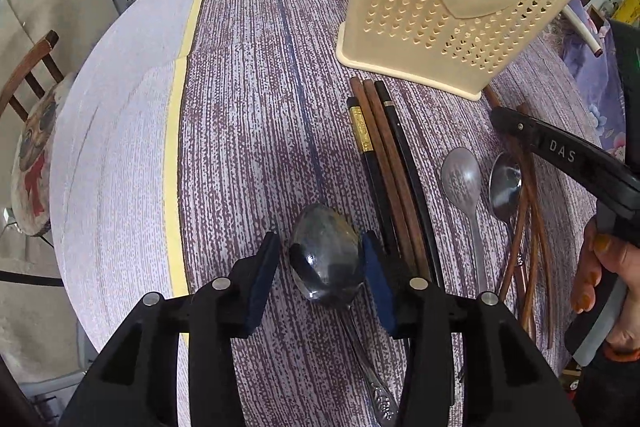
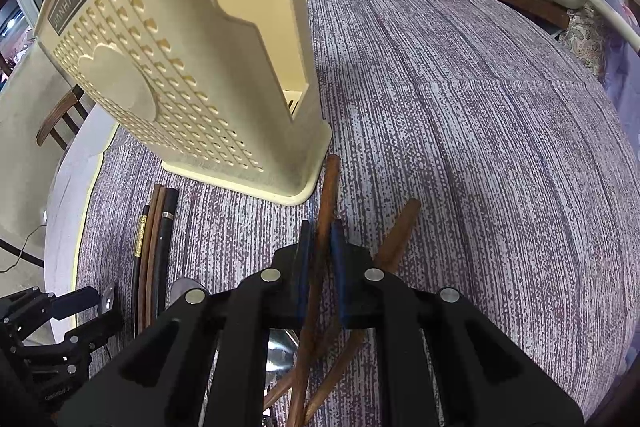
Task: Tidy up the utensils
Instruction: 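Close the left tool on the large steel spoon while the right tool holds the chopstick, then lift and carry the spoon with the left tool over the holder while the right carries the chopstick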
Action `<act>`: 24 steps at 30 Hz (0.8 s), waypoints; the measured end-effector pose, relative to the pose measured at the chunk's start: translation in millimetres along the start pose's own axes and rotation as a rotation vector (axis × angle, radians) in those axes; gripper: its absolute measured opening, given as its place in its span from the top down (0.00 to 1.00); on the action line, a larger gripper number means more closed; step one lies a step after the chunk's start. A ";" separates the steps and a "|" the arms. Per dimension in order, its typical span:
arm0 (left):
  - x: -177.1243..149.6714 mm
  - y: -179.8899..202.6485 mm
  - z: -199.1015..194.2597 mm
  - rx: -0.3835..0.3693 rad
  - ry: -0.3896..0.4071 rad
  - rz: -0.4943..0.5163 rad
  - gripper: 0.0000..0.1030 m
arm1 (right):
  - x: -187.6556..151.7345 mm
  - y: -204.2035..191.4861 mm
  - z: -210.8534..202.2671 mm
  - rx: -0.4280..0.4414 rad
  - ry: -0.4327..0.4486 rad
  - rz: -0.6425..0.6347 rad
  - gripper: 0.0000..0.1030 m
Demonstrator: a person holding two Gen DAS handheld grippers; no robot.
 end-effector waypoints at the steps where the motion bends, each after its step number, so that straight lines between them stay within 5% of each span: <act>1: -0.1 0.0 0.1 0.006 0.005 0.001 0.58 | -0.3 0.0 0.1 0.000 0.001 -0.001 0.90; 7: 4.2 3.2 2.0 0.046 0.001 0.016 0.65 | -1.7 1.6 0.0 0.013 0.003 0.007 0.90; 11: 6.9 2.1 2.3 0.023 -0.006 0.004 0.88 | -1.3 3.3 -0.6 0.014 0.002 0.005 0.90; 14: 3.2 -4.3 3.7 -0.016 -0.015 -0.016 0.94 | -1.1 4.1 -1.0 0.018 0.001 0.008 0.90; 24: 7.1 -6.9 6.1 -0.054 0.001 -0.030 0.94 | -0.3 4.1 -4.6 0.051 0.005 0.023 0.91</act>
Point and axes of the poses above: each gripper's, at about its wrist camera, not at the fingertips, and z roughly the way its jaws point, y to its right, x to its top, the point moved 9 cm from there along z, roughly the way its jaws point, and after that the axes turned 10 degrees about x, right-handed, at the moved point
